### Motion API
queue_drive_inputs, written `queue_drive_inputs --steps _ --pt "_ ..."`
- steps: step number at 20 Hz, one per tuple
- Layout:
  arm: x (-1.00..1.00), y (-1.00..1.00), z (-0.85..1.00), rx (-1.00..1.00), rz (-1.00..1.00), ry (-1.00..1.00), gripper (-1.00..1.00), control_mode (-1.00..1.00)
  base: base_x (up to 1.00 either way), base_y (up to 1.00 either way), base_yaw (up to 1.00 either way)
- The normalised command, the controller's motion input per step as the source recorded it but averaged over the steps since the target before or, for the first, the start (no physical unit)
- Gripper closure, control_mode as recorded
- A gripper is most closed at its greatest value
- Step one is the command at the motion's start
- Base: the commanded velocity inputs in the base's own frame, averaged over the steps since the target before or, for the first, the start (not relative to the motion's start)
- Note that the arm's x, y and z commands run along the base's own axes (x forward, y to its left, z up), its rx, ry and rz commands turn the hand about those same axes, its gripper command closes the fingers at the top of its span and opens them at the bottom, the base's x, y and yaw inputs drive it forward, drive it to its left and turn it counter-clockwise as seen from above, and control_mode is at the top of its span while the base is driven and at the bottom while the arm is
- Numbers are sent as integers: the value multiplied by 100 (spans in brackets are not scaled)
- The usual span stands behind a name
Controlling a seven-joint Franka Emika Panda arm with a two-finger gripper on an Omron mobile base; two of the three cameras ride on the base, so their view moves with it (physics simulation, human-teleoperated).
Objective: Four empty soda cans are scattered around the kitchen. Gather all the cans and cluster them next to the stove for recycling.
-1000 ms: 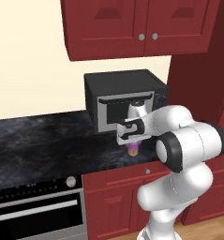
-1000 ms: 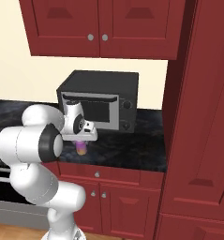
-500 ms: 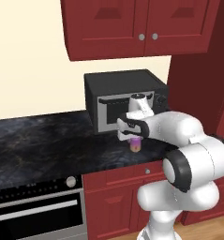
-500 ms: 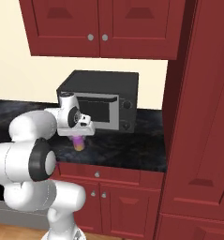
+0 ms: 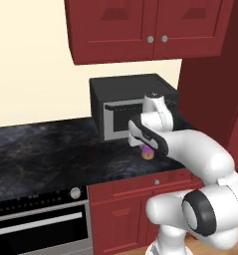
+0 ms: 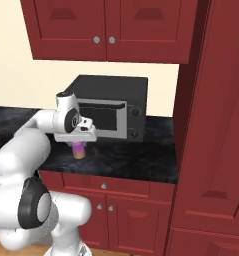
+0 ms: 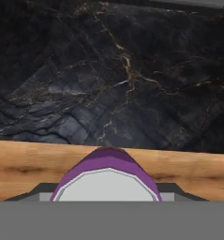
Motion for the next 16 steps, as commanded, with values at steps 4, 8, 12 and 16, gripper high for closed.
queue_drive_inputs --steps 4,8,12,16 --pt "-41 -1 41 3 0 -5 100 -100 0 0 0" --pt "-32 -1 31 6 0 -11 100 -100 0 0 0" --pt "-26 -1 14 1 0 -9 100 -100 0 0 0" --pt "-20 -6 14 0 0 -4 100 -100 0 0 0"
